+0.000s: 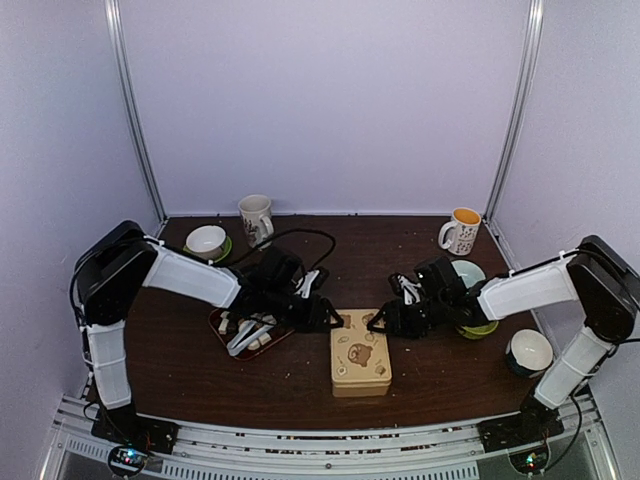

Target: Pack the chocolate

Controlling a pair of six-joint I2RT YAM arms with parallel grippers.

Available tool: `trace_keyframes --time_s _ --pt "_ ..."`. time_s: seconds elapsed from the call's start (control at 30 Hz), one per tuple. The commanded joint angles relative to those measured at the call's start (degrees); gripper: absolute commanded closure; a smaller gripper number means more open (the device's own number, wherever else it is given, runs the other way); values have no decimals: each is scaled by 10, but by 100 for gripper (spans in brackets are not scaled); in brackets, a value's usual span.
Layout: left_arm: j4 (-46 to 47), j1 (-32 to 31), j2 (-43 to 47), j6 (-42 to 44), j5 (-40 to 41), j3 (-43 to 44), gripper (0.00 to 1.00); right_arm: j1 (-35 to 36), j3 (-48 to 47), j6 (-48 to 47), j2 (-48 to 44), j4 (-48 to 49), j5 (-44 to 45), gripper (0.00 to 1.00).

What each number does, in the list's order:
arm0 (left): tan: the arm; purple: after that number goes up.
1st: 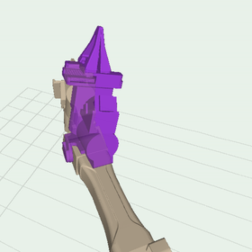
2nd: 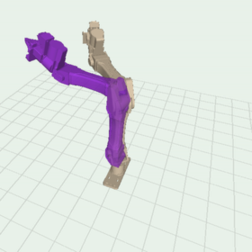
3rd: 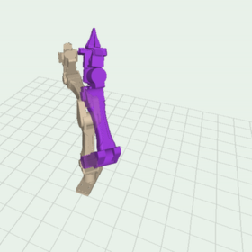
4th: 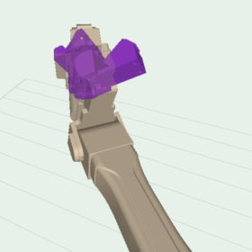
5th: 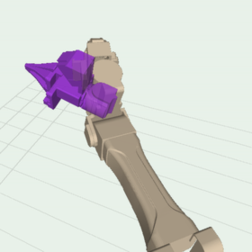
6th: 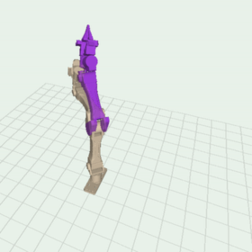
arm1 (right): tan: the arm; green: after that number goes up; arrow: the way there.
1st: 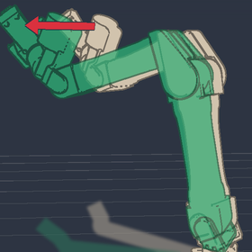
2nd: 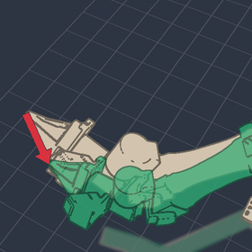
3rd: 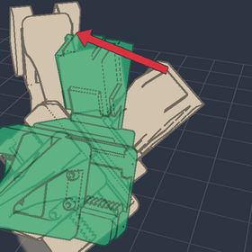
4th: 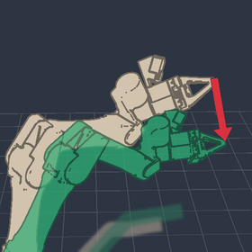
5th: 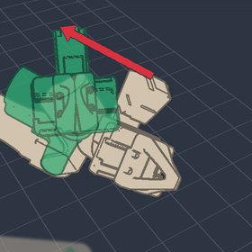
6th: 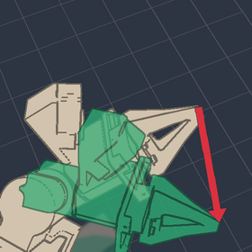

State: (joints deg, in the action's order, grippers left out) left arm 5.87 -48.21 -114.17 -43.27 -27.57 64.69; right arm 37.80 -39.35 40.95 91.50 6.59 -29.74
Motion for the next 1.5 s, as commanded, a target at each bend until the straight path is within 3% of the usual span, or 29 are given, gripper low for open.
trace_keyframes --time_s 0.0,0.23,0.5,0.67,0.83,1.0,1.2,1.47 --pt "-31 -18 45 -40 38 -86 50 22 -39 -38 47 -34 -1 49" --pt "0 -30 110 -77 79 -144 45 25 -80 -71 55 -64 25 40" --pt "-81 -29 144 -28 122 -82 27 25 -76 -106 -39 -139 89 19" --pt "-156 -23 157 20 145 -32 21 43 -45 -108 -133 -190 124 16" --pt "-184 -1 158 53 141 -3 20 81 9 -68 -234 -235 137 18" --pt "-185 29 113 112 84 49 27 135 65 -9 -321 -229 142 30" --pt "-186 33 36 173 15 125 33 237 123 73 -355 -183 157 61" --pt "-156 32 -11 188 -35 139 33 308 222 191 -296 32 171 92"
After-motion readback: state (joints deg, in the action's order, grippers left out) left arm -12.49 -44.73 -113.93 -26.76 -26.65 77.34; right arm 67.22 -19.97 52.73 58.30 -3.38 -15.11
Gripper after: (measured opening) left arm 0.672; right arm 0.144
